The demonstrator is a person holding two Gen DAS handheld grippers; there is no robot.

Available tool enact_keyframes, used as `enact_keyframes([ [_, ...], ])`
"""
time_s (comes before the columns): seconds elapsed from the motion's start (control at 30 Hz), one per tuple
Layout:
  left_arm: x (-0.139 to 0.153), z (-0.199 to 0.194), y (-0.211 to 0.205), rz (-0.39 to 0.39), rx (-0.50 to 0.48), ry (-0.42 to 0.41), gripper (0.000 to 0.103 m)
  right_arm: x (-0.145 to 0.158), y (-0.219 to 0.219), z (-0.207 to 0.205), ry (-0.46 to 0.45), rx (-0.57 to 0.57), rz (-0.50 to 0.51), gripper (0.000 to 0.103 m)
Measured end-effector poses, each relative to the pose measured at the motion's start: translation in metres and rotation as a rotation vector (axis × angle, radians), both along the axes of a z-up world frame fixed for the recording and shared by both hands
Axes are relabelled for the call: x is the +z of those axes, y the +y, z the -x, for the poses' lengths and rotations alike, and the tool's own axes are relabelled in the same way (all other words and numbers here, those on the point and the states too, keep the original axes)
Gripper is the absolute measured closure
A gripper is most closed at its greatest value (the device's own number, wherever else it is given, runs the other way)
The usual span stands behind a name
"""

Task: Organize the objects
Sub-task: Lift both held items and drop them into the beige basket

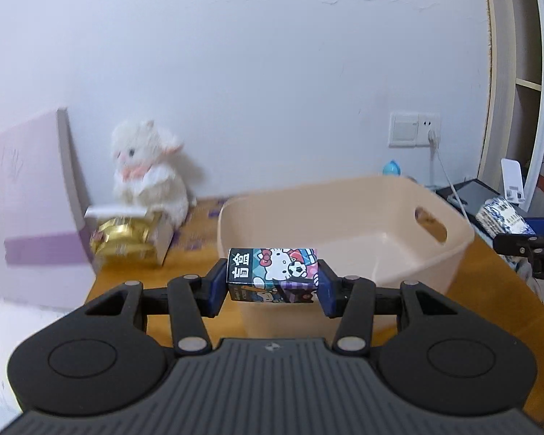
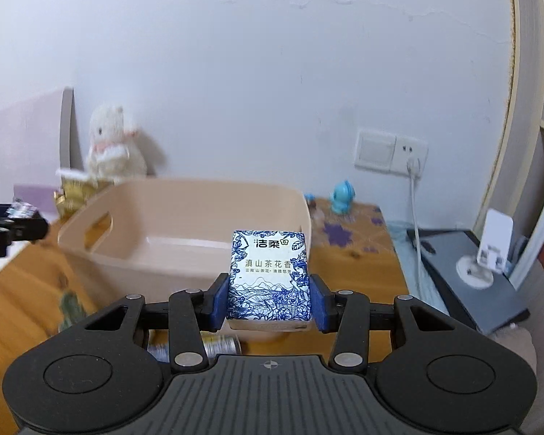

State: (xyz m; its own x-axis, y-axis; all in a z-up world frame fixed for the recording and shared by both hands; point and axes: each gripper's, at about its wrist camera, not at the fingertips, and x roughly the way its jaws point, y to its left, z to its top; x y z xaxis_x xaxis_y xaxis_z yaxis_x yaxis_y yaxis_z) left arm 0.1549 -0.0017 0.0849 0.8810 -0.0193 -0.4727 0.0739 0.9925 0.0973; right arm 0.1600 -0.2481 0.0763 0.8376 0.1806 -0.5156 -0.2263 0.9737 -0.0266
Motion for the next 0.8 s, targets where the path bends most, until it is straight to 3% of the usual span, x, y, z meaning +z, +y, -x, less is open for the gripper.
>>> enact_keyframes([
  [0.23, -0.007, -0.068, -0.037, -0.016, -0.024, 0.067, 0.051, 0.014, 0.022, -0.045, -0.028, -0.017, 0.017, 0.061],
  [0.43, -0.042, -0.114, -0.049, -0.024, 0.019, 0.176, 0.051, -0.004, 0.035, -0.09, 0.055, -0.039, 0.024, 0.061],
  [0.7, -0.077, -0.133, -0.046, -0.048, 0.027, 0.33, 0.05, -0.043, 0.055, -0.116, 0.211, -0.034, 0.075, 0.06],
  [0.73, -0.078, -0.134, -0.043, -0.036, 0.031, 0.336, 0.045, -0.045, 0.056, -0.117, 0.218, -0.031, 0.074, 0.051],
  [0.8, -0.077, -0.133, -0.039, -0.034, 0.057, 0.331, 0.03, -0.045, 0.058, -0.115, 0.214, -0.024, 0.079, 0.046],
])
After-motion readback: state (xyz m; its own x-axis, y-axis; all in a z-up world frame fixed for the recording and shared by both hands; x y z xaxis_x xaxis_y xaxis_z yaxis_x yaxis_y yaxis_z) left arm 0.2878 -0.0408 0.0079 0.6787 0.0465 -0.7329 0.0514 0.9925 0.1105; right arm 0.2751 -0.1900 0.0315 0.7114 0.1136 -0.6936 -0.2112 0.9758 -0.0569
